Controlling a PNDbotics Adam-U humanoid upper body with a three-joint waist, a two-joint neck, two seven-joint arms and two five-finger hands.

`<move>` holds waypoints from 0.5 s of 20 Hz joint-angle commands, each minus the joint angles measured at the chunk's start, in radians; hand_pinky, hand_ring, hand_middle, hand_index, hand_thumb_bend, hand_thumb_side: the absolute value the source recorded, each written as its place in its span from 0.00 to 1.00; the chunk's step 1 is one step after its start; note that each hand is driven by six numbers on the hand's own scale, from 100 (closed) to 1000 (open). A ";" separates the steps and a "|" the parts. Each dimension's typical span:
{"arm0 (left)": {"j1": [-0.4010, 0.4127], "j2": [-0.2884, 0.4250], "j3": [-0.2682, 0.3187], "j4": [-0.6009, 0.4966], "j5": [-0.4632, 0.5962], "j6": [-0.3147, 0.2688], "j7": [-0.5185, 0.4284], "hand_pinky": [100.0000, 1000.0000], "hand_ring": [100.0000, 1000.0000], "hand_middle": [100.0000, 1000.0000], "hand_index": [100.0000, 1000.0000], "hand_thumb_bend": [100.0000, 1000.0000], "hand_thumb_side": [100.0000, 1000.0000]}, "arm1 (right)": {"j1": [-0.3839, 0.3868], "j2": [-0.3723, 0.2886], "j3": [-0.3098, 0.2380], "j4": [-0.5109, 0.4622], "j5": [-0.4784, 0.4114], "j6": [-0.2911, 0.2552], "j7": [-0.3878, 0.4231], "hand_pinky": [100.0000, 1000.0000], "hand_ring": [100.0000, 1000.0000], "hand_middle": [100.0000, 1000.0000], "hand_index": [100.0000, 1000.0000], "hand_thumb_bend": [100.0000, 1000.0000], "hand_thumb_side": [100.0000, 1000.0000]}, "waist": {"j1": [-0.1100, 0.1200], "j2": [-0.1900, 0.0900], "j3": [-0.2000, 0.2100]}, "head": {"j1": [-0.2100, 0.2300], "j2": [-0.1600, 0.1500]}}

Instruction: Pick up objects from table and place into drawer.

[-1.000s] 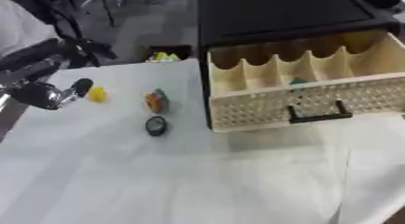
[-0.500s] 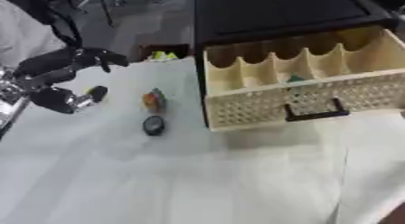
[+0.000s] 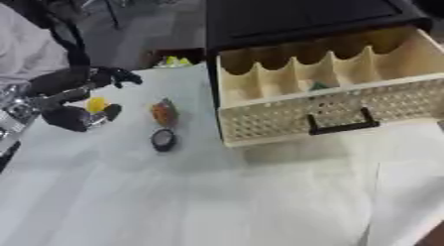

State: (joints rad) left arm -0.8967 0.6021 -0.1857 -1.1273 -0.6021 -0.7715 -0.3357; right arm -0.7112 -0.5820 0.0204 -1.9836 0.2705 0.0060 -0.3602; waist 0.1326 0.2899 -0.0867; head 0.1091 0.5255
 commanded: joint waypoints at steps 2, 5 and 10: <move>-0.028 0.013 0.031 0.032 -0.043 -0.135 -0.099 0.70 0.88 0.83 1.00 0.00 0.87 | -0.008 -0.014 -0.014 -0.016 -0.006 -0.003 -0.005 0.00 0.25 0.25 0.61 1.00 0.56 | -0.004 -0.013 -0.006 | 0.010 -0.015; -0.032 0.010 0.038 0.050 -0.070 -0.136 -0.082 0.70 0.88 0.84 1.00 0.00 0.89 | -0.006 -0.015 -0.015 -0.016 -0.007 -0.004 -0.005 0.00 0.25 0.24 0.61 1.00 0.55 | -0.001 -0.008 -0.014 | 0.014 -0.019; -0.039 0.007 0.044 0.068 -0.107 -0.136 -0.050 0.70 0.88 0.84 1.00 0.00 0.88 | -0.005 -0.016 -0.018 -0.016 -0.008 -0.004 -0.005 0.00 0.25 0.24 0.61 1.00 0.55 | 0.001 -0.003 -0.022 | 0.018 -0.022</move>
State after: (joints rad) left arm -0.9149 0.5867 -0.1567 -1.0560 -0.6989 -0.8082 -0.2989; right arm -0.7035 -0.5820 0.0125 -1.9836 0.2698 0.0028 -0.3639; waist 0.1393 0.3037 -0.1100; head 0.1223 0.5161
